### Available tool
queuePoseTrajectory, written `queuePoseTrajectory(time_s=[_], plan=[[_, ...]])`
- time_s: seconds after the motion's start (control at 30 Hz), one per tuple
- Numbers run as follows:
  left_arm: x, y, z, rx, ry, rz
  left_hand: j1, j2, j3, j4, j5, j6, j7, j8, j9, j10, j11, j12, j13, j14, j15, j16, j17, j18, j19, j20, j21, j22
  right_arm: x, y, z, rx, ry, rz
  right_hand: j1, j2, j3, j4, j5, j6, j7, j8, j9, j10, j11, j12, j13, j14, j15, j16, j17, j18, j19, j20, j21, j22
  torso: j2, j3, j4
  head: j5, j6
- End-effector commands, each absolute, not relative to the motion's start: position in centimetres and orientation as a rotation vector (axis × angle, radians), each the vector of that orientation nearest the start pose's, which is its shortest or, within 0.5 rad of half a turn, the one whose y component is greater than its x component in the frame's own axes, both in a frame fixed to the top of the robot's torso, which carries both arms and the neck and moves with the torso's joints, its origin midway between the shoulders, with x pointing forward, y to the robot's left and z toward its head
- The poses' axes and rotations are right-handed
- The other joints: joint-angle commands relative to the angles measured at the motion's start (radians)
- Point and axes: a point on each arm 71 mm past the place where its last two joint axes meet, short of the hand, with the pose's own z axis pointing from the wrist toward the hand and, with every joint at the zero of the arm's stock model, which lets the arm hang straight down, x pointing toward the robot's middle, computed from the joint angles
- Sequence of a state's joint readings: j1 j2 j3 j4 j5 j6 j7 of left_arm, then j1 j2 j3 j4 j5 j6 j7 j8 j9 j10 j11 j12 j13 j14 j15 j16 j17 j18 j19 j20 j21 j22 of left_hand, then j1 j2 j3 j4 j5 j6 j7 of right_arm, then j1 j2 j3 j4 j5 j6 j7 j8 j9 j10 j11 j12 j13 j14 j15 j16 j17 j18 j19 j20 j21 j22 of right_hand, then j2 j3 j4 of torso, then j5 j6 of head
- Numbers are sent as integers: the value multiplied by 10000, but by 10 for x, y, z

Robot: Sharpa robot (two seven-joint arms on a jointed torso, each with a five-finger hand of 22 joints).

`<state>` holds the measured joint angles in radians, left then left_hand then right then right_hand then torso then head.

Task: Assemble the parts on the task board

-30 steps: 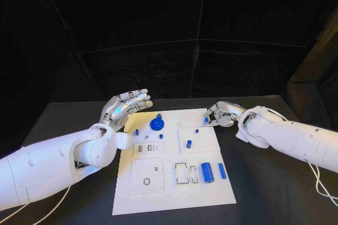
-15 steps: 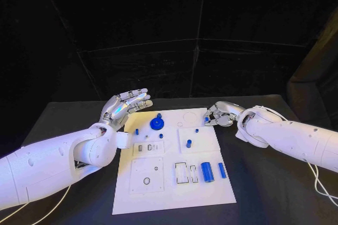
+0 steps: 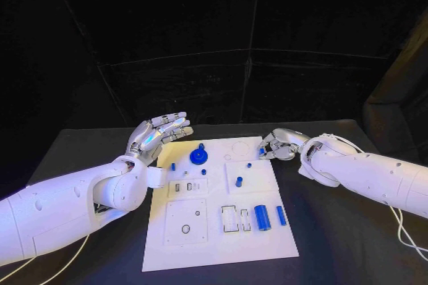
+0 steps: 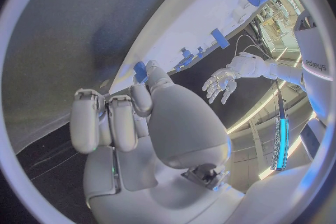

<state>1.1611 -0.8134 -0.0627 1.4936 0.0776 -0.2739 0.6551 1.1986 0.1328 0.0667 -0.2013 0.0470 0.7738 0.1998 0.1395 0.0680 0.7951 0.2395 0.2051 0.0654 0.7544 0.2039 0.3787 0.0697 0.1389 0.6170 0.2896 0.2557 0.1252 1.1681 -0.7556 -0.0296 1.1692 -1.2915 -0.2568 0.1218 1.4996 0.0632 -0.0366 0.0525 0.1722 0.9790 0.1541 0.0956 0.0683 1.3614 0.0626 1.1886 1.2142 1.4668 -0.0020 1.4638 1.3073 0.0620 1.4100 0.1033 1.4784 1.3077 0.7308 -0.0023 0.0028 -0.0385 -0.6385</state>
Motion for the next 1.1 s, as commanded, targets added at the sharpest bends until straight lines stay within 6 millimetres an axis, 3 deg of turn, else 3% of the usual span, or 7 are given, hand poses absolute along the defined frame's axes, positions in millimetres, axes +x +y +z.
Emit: queuePoseTrajectory(time_s=[0.03, 0.47, 0.63, 0.8, 1.1], plan=[[485, 206, -189, -10768, 12054, -17123, 27, 94, -22, -52, 25, -22, 919, 67, -15, -60, 17, 44, -12, -49, 13, 44, -9, 146, 84, -9, 29, -15, 535, -258, -218, -355, 17281, 6530, -89, -21, 66, 10, -43, -86, 20, -47, -19, 12, 9, -52, -13, 599, -75, 9, 501, -131, 60, -7, 41, 476, 0, 0, 0, 6, -14], [484, 206, -189, -10772, 12067, -17136, 27, 94, -22, -52, 25, -22, 919, 67, -15, -60, 17, 44, -12, -49, 13, 44, -9, 146, 84, -9, 29, -15, 535, -258, -217, -365, 17240, 6533, -135, -17, 116, 2, -35, -36, 13, -44, -8, 44, 9, -7, 31, 614, -69, 43, 571, -143, 101, 0, 64, 533, 1, 2, 3, 23, -30], [484, 206, -189, -10774, 12075, -17148, 27, 94, -22, -52, 25, -22, 919, 67, -15, -60, 17, 44, -12, -49, 13, 44, -9, 146, 84, -9, 29, -15, 535, -258, -214, -251, 16757, 6480, -17, 292, 495, -98, -53, 504, -166, 208, 71, 257, -133, 285, 302, 651, -169, 124, 724, -184, 248, -59, 152, 734, 1, 4, -12, 43, -58], [485, 208, -190, -10803, 12070, -17029, 23, 97, -21, -60, 26, -29, 921, 65, -16, -68, 19, 42, -13, -54, 14, 43, -10, 145, 84, -8, 29, -17, 532, -260, -211, 103, 16512, 6402, -180, 357, 641, -56, -60, 839, -306, 367, 110, 332, -246, 291, 326, 634, -261, 85, 654, -197, 296, -143, 180, 798, -13, 7, 0, 88, -63], [488, 217, -190, -10822, 11962, -16752, 26, 104, -16, -63, 26, -29, 921, 66, -16, -68, 19, 43, -13, -53, 14, 43, -10, 145, 84, -8, 29, -18, 520, -252, -201, 620, 16206, 6434, -359, 285, 723, -25, -49, 886, -344, 361, 81, 373, -289, 249, 320, 635, -315, 84, 668, -211, 340, -210, 203, 855, -125, -60, -5, 211, -28]])
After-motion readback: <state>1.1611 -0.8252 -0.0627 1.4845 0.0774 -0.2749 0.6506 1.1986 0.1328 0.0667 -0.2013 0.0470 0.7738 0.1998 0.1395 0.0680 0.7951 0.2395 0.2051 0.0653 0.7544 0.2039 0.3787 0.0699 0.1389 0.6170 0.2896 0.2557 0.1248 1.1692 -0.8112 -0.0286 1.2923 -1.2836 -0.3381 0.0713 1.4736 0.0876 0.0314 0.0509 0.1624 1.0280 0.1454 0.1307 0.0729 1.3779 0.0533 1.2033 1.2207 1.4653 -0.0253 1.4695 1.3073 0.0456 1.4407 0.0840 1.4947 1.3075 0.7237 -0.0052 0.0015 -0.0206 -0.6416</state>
